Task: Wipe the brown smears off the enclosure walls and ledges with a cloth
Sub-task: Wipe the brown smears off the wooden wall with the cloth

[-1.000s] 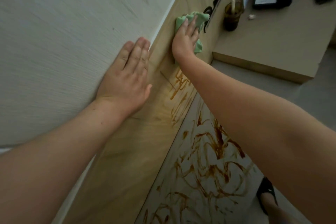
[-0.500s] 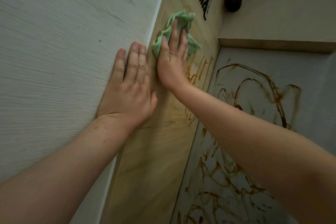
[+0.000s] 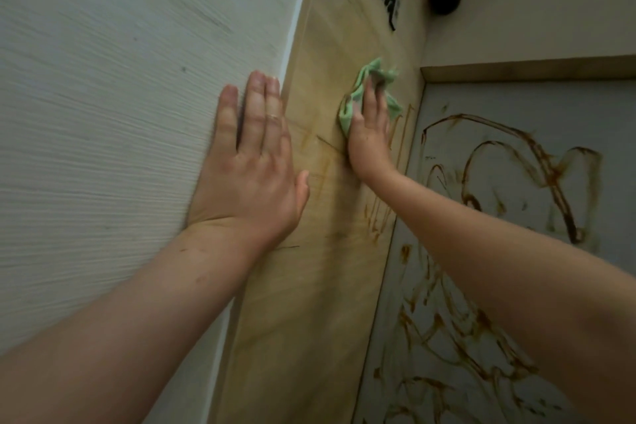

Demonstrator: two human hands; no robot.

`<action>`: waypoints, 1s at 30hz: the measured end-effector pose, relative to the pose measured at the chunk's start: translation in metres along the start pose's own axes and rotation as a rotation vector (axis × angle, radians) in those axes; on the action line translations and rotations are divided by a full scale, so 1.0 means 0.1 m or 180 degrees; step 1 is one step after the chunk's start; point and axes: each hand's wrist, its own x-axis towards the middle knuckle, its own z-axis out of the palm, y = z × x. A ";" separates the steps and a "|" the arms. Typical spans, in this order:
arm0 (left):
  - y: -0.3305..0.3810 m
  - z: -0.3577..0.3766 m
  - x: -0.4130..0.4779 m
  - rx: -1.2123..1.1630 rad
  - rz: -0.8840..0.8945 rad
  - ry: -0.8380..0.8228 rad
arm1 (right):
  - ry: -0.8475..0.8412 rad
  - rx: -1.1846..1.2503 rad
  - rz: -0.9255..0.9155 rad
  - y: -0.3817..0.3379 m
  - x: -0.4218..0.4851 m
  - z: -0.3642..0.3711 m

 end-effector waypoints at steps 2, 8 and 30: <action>0.00 0.01 0.00 -0.0029 0.0004 0.0022 | 0.0072 0.0163 0.0309 0.01 0.32 -0.10; 0.01 0.05 0.00 0.0051 0.0010 0.0034 | 0.0178 0.0263 0.0801 0.61 0.75 -0.12; 0.04 0.05 0.03 0.0181 -0.0067 -0.0071 | 0.0180 0.1169 0.2682 2.73 0.70 0.35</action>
